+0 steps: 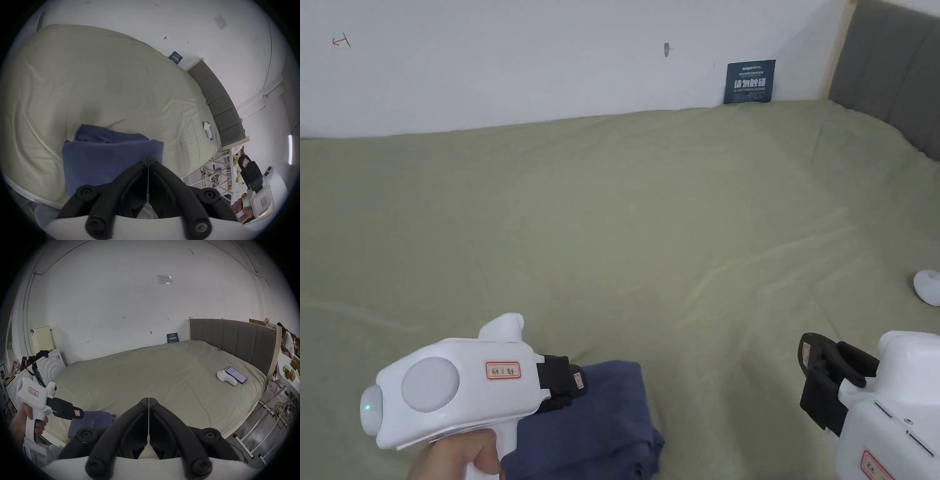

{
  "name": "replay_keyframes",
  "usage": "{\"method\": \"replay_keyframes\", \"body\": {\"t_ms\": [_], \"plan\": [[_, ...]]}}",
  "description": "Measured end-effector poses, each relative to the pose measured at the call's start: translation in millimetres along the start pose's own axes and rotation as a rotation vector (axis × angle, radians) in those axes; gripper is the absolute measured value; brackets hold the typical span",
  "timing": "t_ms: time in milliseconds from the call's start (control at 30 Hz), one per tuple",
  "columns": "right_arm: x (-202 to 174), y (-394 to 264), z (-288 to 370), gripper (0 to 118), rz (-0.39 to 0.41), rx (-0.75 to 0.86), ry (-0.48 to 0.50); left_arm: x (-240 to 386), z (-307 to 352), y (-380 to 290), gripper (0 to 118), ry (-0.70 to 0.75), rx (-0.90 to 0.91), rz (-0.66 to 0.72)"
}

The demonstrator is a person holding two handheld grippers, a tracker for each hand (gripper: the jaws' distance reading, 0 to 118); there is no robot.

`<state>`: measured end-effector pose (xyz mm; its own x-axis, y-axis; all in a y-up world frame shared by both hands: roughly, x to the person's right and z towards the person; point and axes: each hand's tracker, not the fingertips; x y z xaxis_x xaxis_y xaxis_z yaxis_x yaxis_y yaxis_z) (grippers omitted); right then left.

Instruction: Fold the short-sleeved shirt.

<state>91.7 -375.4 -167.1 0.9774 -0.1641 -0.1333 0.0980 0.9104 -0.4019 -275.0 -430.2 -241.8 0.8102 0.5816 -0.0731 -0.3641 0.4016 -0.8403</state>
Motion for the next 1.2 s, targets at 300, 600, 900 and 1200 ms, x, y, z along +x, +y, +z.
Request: {"method": "replay_keyframes", "body": {"t_ms": [300, 600, 900, 1200], "plan": [[-7.8, -7.6, -2.8, 3, 0.015, -0.055, 0.024, -27.6, -109.3, -32.7, 0, -0.332, -0.157, 0.123], [-12.2, -17.2, -23.2, 3, -0.008, -0.165, 0.138, -18.1, -87.1, -29.2, 0, -0.241, -0.14, -0.01], [-40.6, -52.4, -127.2, 3, -0.236, -0.55, 0.595, -57.9, 44.6, -11.0, 0, -0.073, 0.042, -0.089], [-39.0, -118.9, -227.8, 3, -0.531, -0.819, 0.864, -125.0, 40.9, -15.1, 0, 0.012, -0.019, 0.003]]}}
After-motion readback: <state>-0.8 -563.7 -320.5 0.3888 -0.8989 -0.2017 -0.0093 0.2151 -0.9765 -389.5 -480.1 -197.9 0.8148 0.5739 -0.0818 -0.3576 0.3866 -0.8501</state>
